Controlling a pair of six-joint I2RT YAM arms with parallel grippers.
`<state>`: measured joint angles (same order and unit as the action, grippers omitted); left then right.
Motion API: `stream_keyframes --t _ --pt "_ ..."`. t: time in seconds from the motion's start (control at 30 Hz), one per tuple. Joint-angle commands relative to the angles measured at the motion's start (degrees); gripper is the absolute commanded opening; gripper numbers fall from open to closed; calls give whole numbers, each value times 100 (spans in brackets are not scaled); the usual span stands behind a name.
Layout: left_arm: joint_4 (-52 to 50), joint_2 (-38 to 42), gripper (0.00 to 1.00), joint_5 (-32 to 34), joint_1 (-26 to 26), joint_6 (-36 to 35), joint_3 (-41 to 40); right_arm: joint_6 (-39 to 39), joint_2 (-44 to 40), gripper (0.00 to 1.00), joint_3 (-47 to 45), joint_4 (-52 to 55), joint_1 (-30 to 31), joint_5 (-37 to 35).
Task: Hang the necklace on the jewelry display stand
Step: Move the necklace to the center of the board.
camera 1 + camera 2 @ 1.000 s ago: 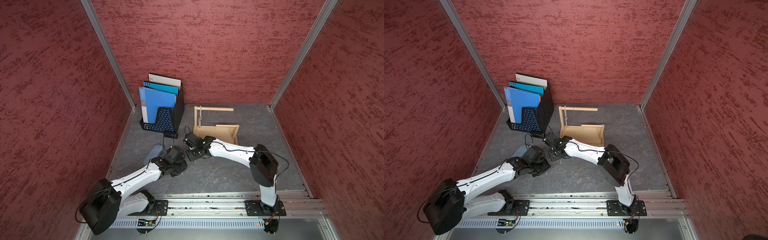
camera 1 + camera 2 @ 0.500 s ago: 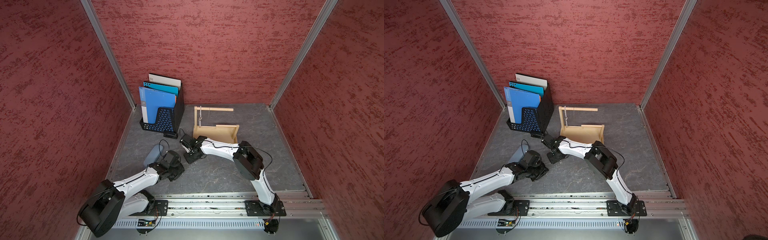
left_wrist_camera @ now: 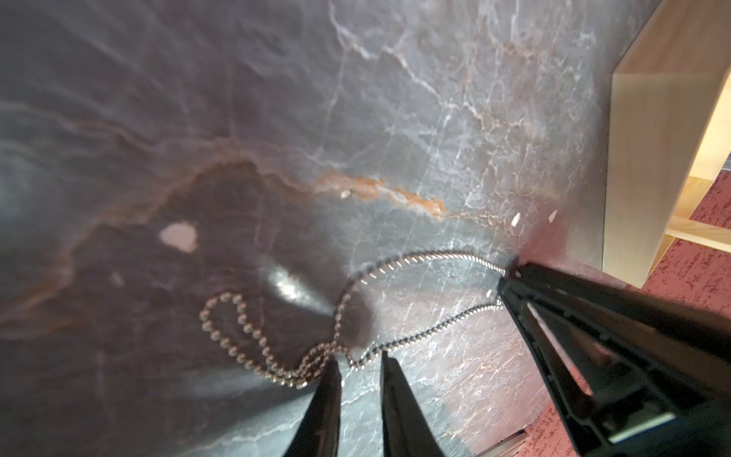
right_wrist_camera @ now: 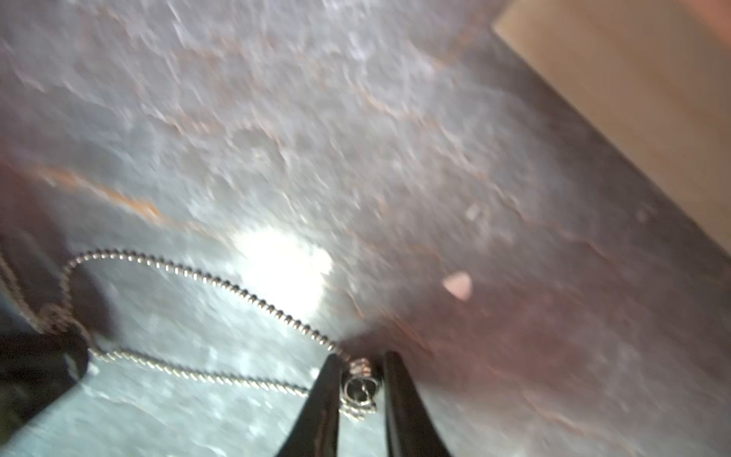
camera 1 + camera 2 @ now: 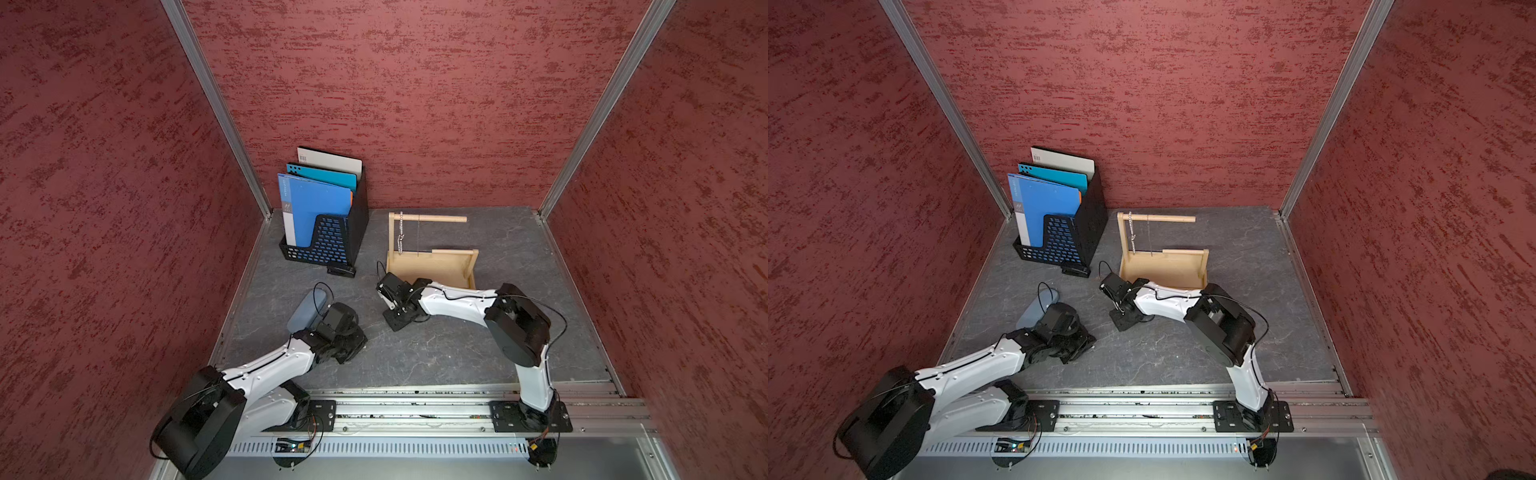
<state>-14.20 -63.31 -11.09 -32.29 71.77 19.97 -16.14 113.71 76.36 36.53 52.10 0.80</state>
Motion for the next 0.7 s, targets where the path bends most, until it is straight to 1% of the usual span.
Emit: stream_keyframes --t 0.0,0.1,0.2,0.3,0.4,0.53,0.63,0.67 --pt "-160 17 21 -57 122 -11 -48 -264 -180 14 -832 372 -42 -220" --pt "-153 -94 21 -142 212 -137 40 -570 -596 9 -1444 238 -42 -143" --pt "-123 -428 22 -261 290 -391 286 -972 -1076 7 -2012 119 -42 51" --pt "51 -1053 22 -494 299 -722 691 -1443 -1586 6 -2563 -58 -13 309" --pt "148 -1897 22 -794 255 -1125 1342 -1922 -2086 7 -2983 -168 66 537" --pt "151 -2920 22 -1028 60 -1570 2356 -2499 -2646 14 -3387 -292 208 732" --pt "164 -3523 22 -1145 -89 -1777 3076 -2948 -2998 23 -3626 -351 248 739" --pt "94 -3654 22 -1176 -127 -1846 3296 -3059 -3257 26 -3674 -349 248 718"
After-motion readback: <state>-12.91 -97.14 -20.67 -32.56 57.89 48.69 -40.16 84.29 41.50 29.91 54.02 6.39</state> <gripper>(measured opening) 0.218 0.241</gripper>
